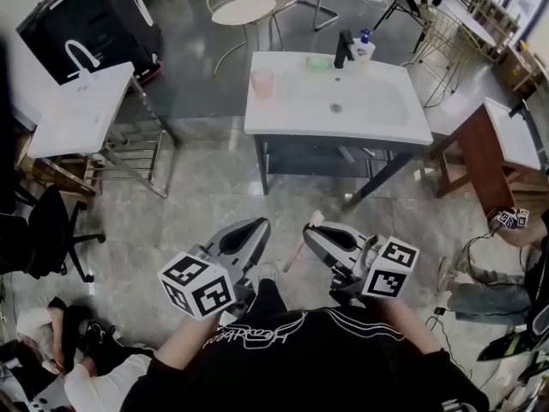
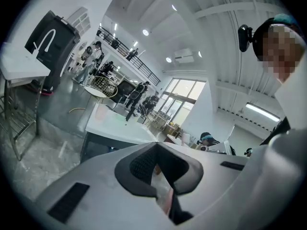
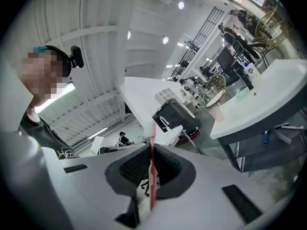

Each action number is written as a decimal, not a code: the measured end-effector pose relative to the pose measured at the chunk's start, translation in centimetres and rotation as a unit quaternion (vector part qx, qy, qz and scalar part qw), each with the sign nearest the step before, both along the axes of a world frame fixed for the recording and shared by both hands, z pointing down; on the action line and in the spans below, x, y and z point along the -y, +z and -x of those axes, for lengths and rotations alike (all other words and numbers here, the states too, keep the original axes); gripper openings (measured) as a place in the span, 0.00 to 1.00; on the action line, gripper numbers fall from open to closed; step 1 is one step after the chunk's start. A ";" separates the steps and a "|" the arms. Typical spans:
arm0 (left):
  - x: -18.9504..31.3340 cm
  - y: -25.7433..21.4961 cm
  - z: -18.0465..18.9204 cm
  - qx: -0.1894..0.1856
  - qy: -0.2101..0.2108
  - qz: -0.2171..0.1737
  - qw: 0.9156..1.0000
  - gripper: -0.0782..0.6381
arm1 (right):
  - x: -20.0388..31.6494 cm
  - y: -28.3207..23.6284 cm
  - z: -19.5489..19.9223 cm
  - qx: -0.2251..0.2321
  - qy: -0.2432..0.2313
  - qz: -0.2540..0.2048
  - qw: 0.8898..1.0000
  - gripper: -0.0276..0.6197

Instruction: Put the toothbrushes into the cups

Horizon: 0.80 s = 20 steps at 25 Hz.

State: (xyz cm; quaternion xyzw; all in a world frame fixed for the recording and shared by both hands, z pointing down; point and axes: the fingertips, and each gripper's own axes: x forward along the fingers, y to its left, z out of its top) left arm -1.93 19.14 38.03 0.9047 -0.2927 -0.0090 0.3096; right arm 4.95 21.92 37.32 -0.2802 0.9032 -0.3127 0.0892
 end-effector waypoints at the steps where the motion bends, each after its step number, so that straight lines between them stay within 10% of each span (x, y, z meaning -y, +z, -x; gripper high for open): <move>1: 1.3 0.3 0.7 -0.001 0.001 0.004 1.000 0.12 | 1.4 0.2 0.6 0.001 0.002 0.002 1.000 0.11; 20: 14.5 -1.6 8.1 -0.038 0.000 -0.011 0.999 0.12 | 14.7 -2.8 4.8 -0.019 0.064 -0.035 0.997 0.11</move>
